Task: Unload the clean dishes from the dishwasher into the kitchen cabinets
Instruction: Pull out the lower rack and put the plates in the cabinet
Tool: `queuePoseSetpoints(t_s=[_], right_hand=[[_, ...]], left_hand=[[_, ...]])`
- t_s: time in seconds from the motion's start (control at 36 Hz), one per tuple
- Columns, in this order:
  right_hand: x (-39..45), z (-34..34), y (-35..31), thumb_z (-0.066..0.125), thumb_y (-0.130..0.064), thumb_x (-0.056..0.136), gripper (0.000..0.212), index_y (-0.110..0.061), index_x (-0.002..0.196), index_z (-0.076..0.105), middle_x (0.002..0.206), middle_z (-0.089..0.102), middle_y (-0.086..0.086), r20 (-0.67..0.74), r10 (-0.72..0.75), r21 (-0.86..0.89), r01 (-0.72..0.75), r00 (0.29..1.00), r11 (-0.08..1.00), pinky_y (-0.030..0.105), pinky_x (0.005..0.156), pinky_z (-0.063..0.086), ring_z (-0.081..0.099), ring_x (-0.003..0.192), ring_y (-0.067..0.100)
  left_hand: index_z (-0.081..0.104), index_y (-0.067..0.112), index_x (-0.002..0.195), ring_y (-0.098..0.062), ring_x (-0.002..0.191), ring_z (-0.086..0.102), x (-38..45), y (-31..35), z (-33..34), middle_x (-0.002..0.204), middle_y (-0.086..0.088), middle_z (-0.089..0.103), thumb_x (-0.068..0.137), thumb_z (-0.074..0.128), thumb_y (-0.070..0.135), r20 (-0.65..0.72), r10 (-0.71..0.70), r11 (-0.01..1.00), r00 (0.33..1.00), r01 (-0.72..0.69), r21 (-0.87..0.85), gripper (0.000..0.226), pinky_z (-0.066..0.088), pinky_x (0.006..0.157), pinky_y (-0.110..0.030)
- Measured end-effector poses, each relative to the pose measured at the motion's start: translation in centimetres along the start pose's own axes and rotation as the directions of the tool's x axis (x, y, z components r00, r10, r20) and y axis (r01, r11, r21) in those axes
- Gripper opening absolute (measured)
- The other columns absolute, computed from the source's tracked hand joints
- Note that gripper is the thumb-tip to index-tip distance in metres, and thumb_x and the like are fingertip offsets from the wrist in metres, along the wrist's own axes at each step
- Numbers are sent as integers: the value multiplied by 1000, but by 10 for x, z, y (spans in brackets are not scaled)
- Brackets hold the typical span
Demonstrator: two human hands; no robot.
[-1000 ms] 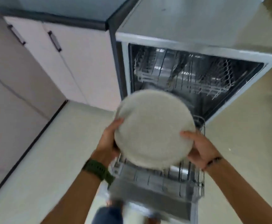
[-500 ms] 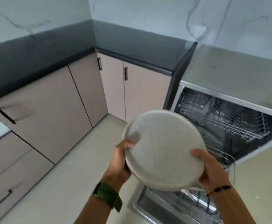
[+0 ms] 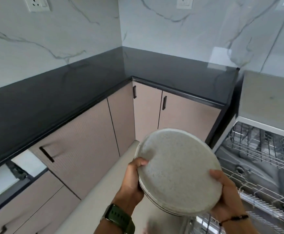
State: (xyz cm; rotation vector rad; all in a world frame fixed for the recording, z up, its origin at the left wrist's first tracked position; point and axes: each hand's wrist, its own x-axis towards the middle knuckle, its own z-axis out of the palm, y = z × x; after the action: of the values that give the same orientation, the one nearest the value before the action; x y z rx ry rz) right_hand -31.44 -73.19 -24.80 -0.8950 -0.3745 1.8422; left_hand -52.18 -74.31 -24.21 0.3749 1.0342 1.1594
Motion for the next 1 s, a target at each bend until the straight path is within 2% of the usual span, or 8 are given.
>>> queuePoseSetpoints(t_s=[0.08,0.14,0.17,0.25,0.39,0.64,0.86,1.0], right_hand=[[33,17,-4,76,-21,50,55,-15,103,62,87,74,13,27,-22,14,22,999,1000,52,54,56,66,80,40],[64,27,-7,54,-14,77,21,-15,95,64,82,74,10,-11,-45,3,45,999,999,52,60,56,63,85,38],[80,32,-10,46,-12,82,23,-15,90,68,79,74,9,-11,-57,20,57,998,998,52,64,56,63,83,36],[118,56,-24,61,-17,64,16,-18,67,77,73,74,7,20,-44,25,44,999,999,51,71,54,68,69,31],[179,80,-52,42,-17,89,20,-14,91,62,72,73,8,-62,-35,30,37,997,999,48,70,52,60,82,32],[286,116,-91,41,-20,88,24,-15,100,61,78,73,10,-144,-52,21,55,988,998,45,57,58,62,81,31],[386,145,-129,44,-18,89,19,-14,99,61,74,73,8,-320,-160,5,171,934,985,40,69,51,61,84,31],[438,154,-157,45,-20,89,25,-13,109,57,100,65,12,-406,-181,9,202,896,979,42,71,49,59,89,33]], left_hand=[[65,7,97,-31,76,61,32,23,-5,76,-11,68,76,49,18,-13,25,1000,1000,-25,-5,28,49,67,-36],[65,8,98,-32,79,60,62,41,-8,79,-12,67,73,51,19,-14,50,999,999,-50,4,30,49,69,-38],[64,8,100,-32,80,60,77,51,-8,81,-12,67,72,51,19,-17,60,998,998,-60,11,32,49,70,-38],[63,10,105,-33,88,60,118,81,-4,91,-13,66,71,51,19,-9,71,997,997,-71,21,37,50,74,-41],[64,12,100,-33,90,60,178,126,6,94,-12,65,65,52,21,20,67,997,998,-67,35,38,50,77,-42],[62,11,104,-35,104,58,292,191,22,108,-15,64,77,47,16,99,13,1000,995,-12,-8,32,42,97,-51],[57,11,101,-36,97,57,410,250,52,105,-16,63,89,40,10,217,-59,997,974,68,-35,20,49,83,-49],[55,11,106,-34,95,57,473,278,79,105,-17,61,92,43,15,238,-156,988,959,151,39,19,49,74,-45]])
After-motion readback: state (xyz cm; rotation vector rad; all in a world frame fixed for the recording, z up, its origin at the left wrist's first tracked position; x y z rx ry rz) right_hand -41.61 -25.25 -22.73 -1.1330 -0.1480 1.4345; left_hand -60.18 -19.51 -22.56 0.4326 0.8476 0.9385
